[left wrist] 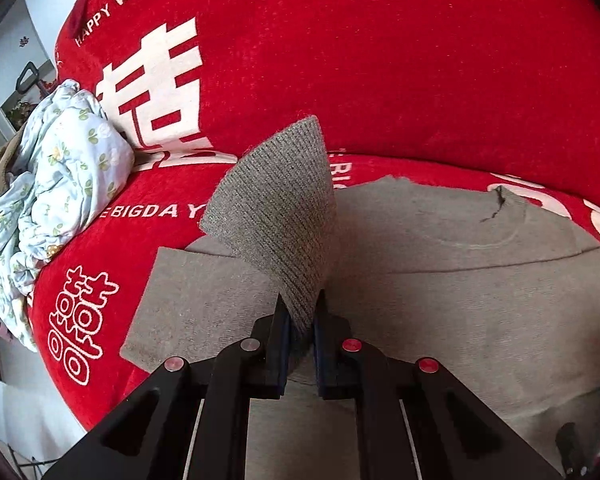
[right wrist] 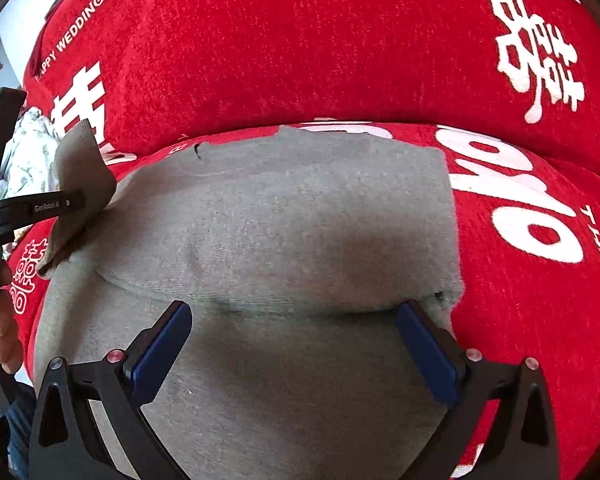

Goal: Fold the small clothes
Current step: 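Carry the held sleeve across the sweater body with the left gripper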

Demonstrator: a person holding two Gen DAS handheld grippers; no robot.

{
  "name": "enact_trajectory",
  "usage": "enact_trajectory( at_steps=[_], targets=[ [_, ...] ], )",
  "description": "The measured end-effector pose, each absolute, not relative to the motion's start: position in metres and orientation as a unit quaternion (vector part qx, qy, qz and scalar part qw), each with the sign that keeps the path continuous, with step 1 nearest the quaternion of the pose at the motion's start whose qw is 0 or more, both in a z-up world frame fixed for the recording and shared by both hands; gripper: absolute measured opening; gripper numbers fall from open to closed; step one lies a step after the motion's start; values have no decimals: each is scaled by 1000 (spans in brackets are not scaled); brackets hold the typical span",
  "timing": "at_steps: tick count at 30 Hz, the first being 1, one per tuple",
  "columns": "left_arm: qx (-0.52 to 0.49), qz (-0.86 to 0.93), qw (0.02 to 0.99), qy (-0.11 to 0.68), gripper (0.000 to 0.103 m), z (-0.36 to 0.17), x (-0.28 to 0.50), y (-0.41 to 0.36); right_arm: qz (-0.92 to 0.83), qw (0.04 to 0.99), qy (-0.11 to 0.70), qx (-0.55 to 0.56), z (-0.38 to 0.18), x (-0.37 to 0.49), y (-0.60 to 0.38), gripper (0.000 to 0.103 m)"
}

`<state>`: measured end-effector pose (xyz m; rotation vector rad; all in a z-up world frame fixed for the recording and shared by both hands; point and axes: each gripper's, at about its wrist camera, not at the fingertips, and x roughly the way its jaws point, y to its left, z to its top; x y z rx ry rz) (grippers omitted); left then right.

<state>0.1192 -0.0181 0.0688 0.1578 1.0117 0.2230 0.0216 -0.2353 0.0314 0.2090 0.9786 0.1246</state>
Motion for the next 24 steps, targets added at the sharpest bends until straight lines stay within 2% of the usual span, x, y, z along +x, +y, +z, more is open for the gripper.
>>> enact_trajectory(
  at_steps=[24],
  targets=[
    [93, 53, 875, 472, 11, 87, 114, -109, 34, 877, 460, 134, 38, 16, -280, 102]
  ],
)
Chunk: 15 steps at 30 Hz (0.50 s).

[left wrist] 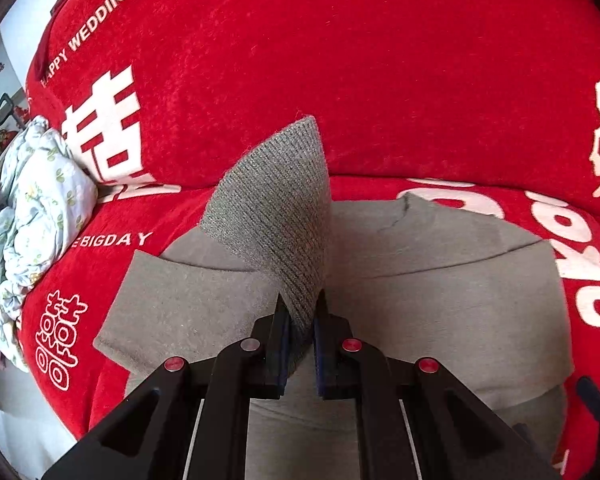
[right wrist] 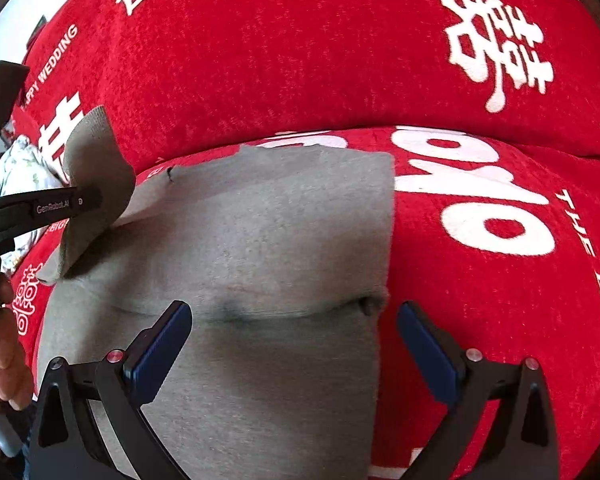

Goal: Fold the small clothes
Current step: 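Carry the held sleeve across the sweater body with the left gripper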

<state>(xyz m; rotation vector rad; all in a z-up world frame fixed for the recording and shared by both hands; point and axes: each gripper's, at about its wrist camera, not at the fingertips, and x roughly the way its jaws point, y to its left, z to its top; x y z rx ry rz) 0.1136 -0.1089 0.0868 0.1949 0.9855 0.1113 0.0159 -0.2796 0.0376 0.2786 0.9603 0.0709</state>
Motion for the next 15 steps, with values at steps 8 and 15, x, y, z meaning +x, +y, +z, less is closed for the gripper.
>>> enact_trajectory(
  at_steps=[8, 15],
  targets=[
    [101, 28, 876, 471, 11, 88, 108, -139, 23, 878, 457, 140, 37, 14, -291, 102],
    [106, 6, 875, 473, 11, 86, 108, -167, 12, 875, 460, 151, 36, 15, -302, 102]
  ],
)
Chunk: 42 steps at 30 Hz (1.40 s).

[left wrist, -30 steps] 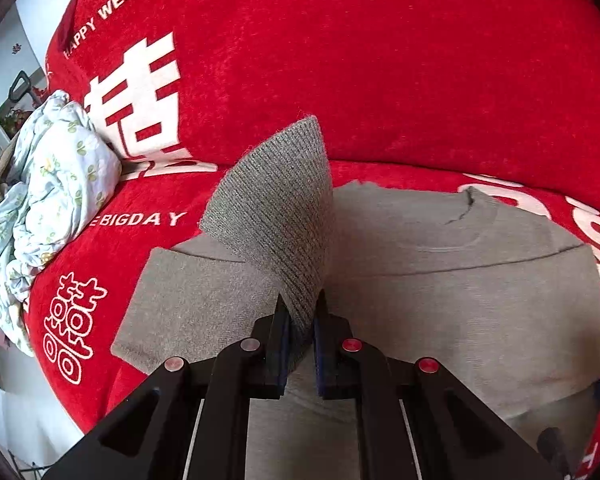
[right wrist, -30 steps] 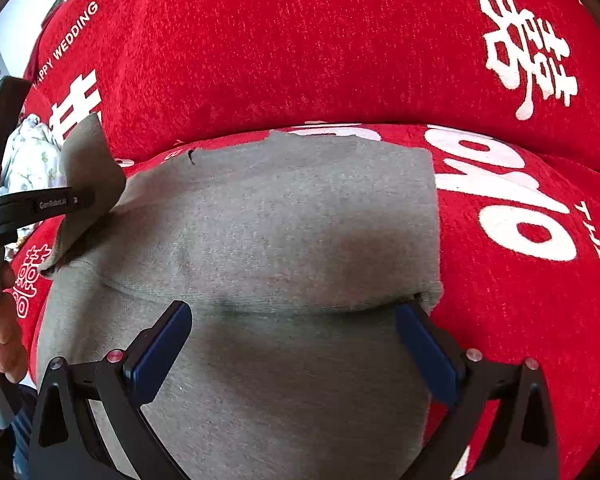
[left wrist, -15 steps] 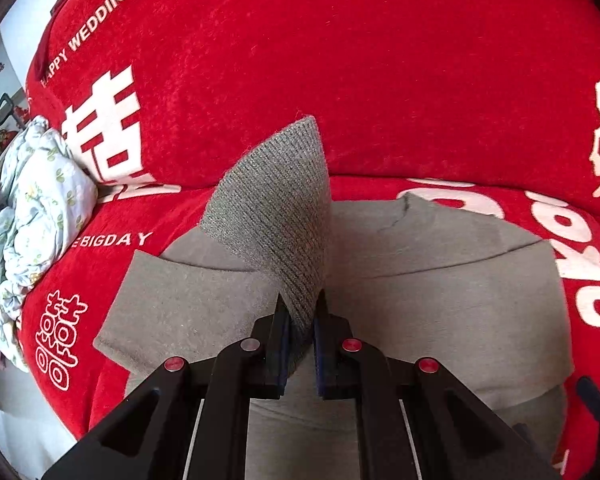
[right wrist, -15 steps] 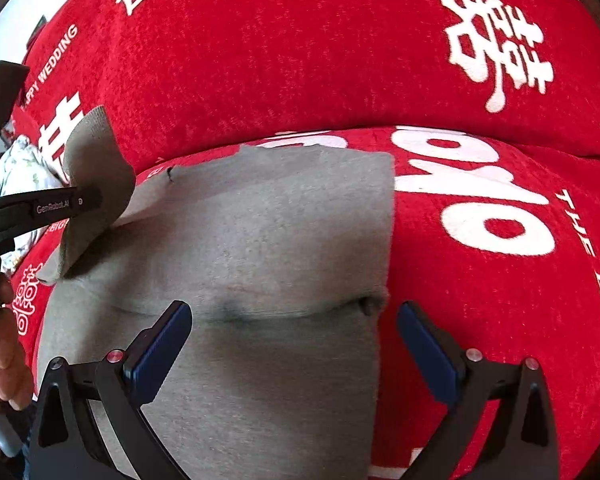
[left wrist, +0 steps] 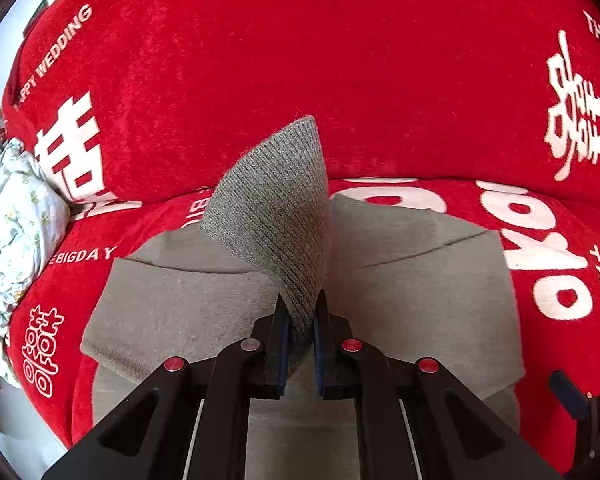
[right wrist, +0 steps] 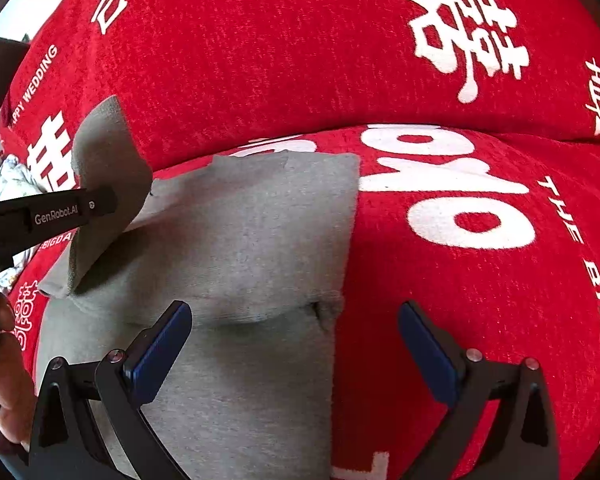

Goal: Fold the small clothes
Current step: 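Carry the held sleeve across the sweater body with the left gripper, then lay the sleeve on the sweater body and open the left gripper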

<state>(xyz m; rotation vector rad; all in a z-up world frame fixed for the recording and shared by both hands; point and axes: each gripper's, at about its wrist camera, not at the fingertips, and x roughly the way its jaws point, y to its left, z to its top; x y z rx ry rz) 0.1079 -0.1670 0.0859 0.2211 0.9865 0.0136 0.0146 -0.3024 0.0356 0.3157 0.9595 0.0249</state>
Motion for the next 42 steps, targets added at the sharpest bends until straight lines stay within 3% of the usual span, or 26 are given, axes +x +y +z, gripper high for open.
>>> enact_trajectory(
  at_steps=[32, 33, 34, 36, 42],
  targets=[
    [31, -103, 845, 524, 11, 24, 116, -205, -49, 866, 458, 192, 24, 7, -363, 102],
    [26, -106, 844, 524, 22, 24, 116, -204, -50, 866, 458, 193, 23, 7, -364, 102],
    [12, -122, 843, 524, 41, 25, 115, -201, -51, 866, 458, 194, 23, 6, -365, 102],
    [-4, -130, 844, 520, 68, 30, 110, -195, -53, 866, 458, 194, 22, 6, -367, 102],
    [-27, -159, 860, 483, 71, 64, 107, -186, -61, 865, 455, 204, 20, 3, -374, 102]
  ],
)
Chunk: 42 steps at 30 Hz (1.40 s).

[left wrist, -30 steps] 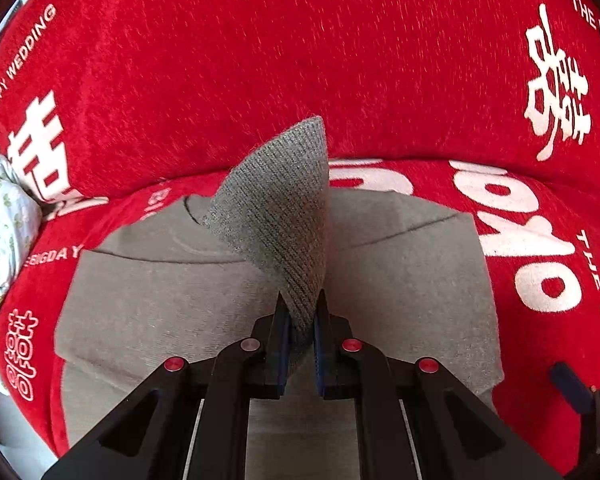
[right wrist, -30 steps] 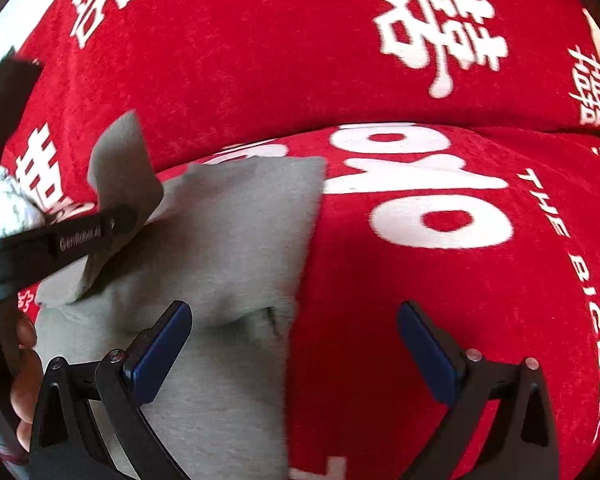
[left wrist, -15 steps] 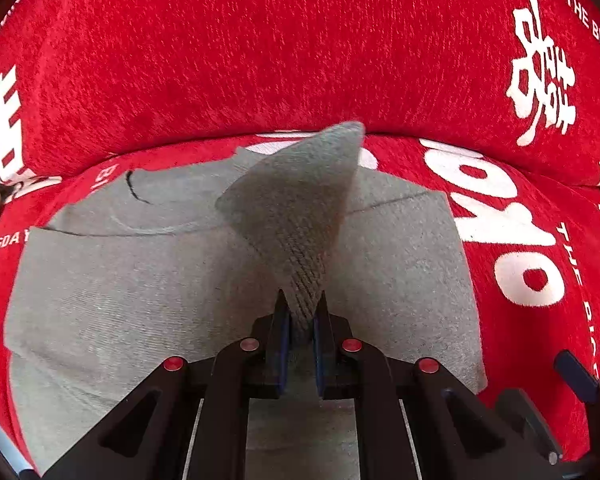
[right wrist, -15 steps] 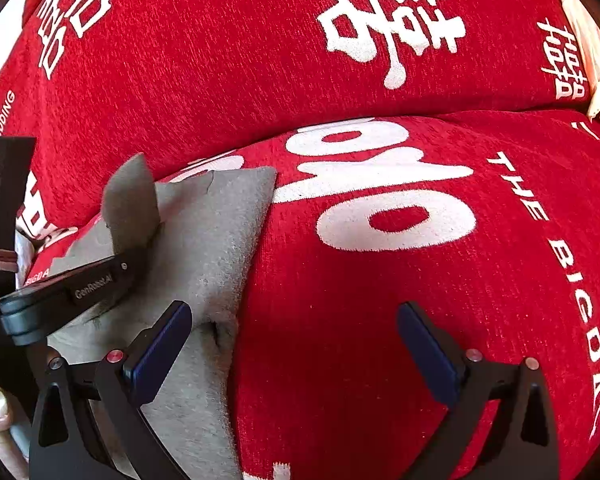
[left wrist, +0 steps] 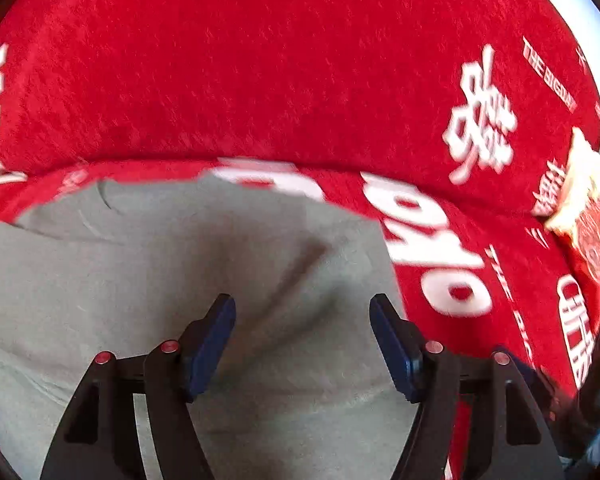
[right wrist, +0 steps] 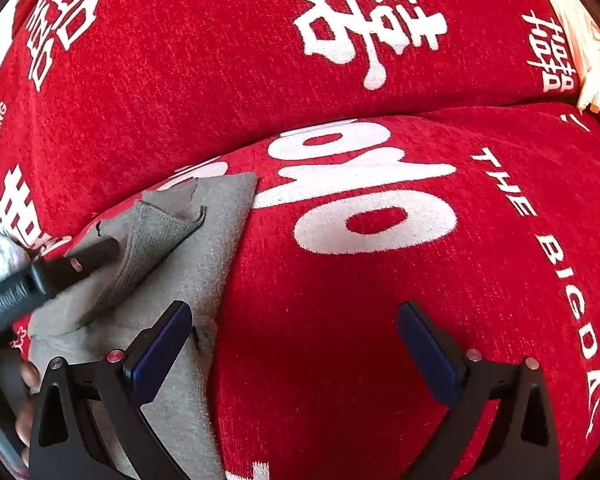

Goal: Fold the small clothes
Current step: 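Lay the sleeve on the sweater body and open the left gripper, then grasp the sweater hem with both grippers and lift it toward the collar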

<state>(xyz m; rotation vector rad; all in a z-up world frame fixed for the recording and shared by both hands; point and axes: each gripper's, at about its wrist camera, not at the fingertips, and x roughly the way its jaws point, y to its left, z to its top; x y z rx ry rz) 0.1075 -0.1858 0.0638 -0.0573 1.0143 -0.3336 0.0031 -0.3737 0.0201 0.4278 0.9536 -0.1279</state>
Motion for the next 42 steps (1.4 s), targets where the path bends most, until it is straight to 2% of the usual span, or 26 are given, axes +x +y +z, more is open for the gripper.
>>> enact_trajectory(
  at_steps=[3, 6, 8, 14, 18, 22, 25, 29, 32, 34, 39, 40, 41, 42],
  targets=[
    [-38, -95, 860, 500, 71, 56, 133, -176, -57, 864, 456, 206, 20, 3, -372, 102],
    [-6, -33, 839, 542, 70, 30, 151, -178, -56, 865, 455, 202, 21, 3, -371, 102],
    [11, -46, 831, 554, 70, 19, 148, -189, -56, 865, 454, 205, 22, 3, -372, 102],
    [81, -160, 827, 532, 70, 32, 104, -226, -65, 864, 452, 211, 22, 3, -379, 102],
    [32, -155, 843, 515, 70, 54, 97, -183, -71, 869, 442, 213, 27, 3, -378, 102],
    [68, -42, 882, 465, 70, 65, 103, -124, -35, 889, 413, 194, 39, 11, -351, 102],
    [57, 23, 876, 478, 70, 54, 113, -69, 6, 902, 403, 153, 44, 23, -317, 102],
    [-13, 38, 852, 522, 71, 29, 120, -6, 67, 896, 409, 160, 38, 49, -279, 102],
    [21, 27, 859, 511, 71, 31, 110, -1, 58, 859, 488, 147, 3, 74, -256, 102],
    [23, 6, 865, 501, 71, 41, 98, -2, 32, 868, 491, 65, 9, 68, -230, 103],
    [43, -78, 856, 510, 71, 30, 55, -11, 53, 870, 491, 14, 14, 30, -188, 103],
    [71, -80, 860, 499, 72, 25, 40, -17, 48, 862, 505, -7, 5, 21, -177, 102],
    [91, -77, 870, 478, 74, 25, 30, -20, 36, 874, 484, -17, 5, 10, -172, 102],
    [112, -77, 875, 464, 82, 26, 18, -21, 23, 886, 463, -17, 6, -9, -169, 103]
  ],
)
